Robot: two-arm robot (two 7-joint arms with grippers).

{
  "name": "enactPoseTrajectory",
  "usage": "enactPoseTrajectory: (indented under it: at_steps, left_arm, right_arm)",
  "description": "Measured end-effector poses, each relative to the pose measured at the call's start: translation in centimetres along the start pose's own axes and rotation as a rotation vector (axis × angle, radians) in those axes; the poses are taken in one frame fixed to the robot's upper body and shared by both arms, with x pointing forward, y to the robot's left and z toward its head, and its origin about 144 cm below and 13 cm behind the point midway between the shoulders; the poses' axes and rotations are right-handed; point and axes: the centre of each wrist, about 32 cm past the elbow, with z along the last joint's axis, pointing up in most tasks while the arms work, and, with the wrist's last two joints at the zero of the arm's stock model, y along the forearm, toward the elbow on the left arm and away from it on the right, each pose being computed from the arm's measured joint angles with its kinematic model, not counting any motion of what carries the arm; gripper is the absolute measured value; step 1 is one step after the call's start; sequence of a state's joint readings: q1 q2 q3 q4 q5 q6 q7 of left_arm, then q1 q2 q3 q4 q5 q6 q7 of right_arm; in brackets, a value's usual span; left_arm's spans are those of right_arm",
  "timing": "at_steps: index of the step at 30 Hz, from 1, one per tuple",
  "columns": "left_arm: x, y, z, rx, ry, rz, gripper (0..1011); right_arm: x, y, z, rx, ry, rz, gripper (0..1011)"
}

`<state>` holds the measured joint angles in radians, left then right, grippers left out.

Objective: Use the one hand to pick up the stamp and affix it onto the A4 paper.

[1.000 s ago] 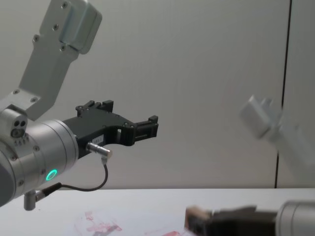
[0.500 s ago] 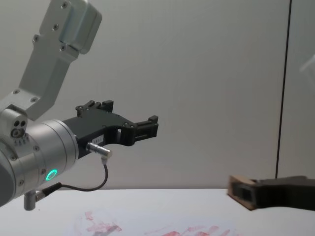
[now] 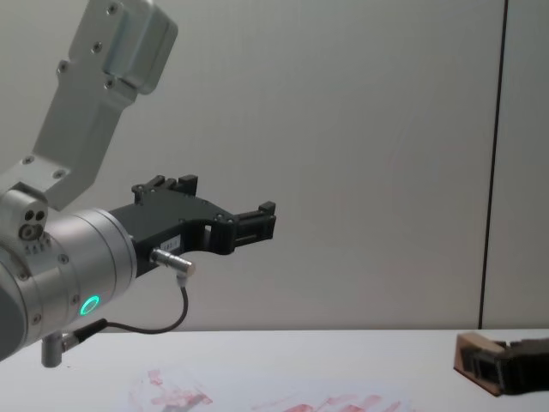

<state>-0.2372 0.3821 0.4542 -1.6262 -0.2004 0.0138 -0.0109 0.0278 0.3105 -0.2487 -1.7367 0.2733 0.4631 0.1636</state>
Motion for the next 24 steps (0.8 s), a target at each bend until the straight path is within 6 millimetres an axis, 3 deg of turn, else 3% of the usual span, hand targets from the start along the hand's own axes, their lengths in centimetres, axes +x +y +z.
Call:
enactPoseTrajectory:
  at_steps: [24]
  left_arm:
    - [0.0,0.0,0.0,0.000,0.000,0.000,1001]
  right_arm:
    - [0.5,2.0,-1.2,-0.088,-0.058,-0.033,219]
